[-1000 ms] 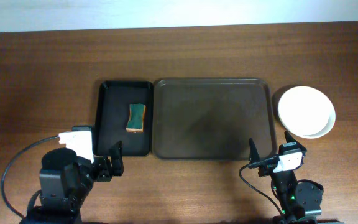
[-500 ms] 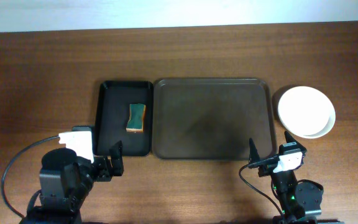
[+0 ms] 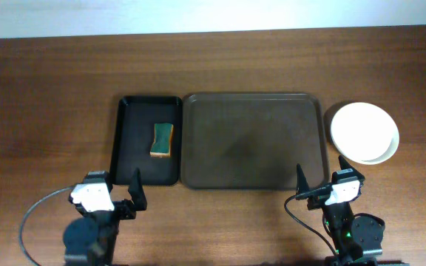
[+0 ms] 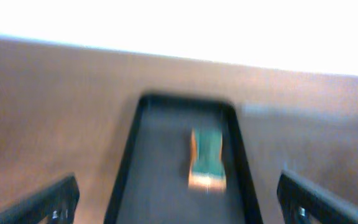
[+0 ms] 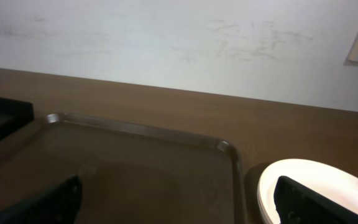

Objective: Clean dirty plates on tray and stack at the side

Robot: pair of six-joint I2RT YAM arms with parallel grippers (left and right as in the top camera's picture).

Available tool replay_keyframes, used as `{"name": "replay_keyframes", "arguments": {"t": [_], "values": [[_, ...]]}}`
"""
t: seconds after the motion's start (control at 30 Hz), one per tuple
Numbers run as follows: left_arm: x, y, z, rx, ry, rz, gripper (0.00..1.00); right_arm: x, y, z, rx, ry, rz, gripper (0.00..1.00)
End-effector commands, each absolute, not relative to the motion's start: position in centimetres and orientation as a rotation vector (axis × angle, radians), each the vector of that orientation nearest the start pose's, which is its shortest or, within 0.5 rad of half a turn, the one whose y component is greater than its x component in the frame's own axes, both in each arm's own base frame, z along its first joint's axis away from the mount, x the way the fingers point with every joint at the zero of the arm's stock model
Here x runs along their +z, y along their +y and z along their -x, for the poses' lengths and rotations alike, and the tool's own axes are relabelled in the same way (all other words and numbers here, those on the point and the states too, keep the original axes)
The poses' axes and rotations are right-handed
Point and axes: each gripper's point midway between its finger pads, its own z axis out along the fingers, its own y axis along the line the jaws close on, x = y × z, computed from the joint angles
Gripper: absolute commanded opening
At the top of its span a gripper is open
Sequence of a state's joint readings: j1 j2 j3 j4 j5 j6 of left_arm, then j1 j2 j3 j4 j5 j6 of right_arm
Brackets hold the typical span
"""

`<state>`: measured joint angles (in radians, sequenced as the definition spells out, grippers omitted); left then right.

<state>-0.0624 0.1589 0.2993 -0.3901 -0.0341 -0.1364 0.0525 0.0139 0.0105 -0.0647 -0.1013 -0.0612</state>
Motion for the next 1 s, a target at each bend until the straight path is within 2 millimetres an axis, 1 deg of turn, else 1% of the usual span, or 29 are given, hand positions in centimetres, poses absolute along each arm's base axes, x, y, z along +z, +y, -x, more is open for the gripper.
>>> {"name": "replay_keyframes", "arguments": {"t": [0.0,0.07,0.13,0.2,0.27,0.33,0.37,0.43,0.97], "values": [[18.1,-0.5,-23.7,-0.074,1.681,0.067,1.0,15.8,3.2,-24.4,0.075,1.631,0.18,0.99],[18.6,-0.6,-24.2,-0.058,1.594,0.041,1.0,15.8,3.2,-24.4,0.075,1.631,0.18,0.99],[19.3,-1.0,-24.6,-0.028,1.508,-0.026,1.0,15.8,3.2,-24.4,0.075,1.631,0.18,0.98],[19.6,-1.6,-24.5,0.014,1.486,-0.117,1.0,15.8,3.2,-24.4,0.075,1.631,0.18,0.99],[19.1,-1.9,-24.5,0.038,1.502,-0.164,1.0,15.8,3.2,-24.4,0.075,1.631,0.18,0.99],[16.9,-1.9,-24.6,0.028,1.59,-0.168,1.0,15.8,3.2,-24.4,0.075,1.631,0.18,0.99],[15.5,-2.0,-24.5,0.016,1.647,-0.17,1.0,15.8,3.2,-24.4,0.075,1.631,0.18,0.99],[15.8,-2.1,-24.5,0.008,1.635,-0.173,1.0,15.8,3.1,-24.4,0.075,1.631,0.179,0.99],[15.7,-2.1,-24.5,0.009,1.638,-0.173,1.0,15.8,3.2,-24.4,0.076,1.631,0.179,0.99]]}}
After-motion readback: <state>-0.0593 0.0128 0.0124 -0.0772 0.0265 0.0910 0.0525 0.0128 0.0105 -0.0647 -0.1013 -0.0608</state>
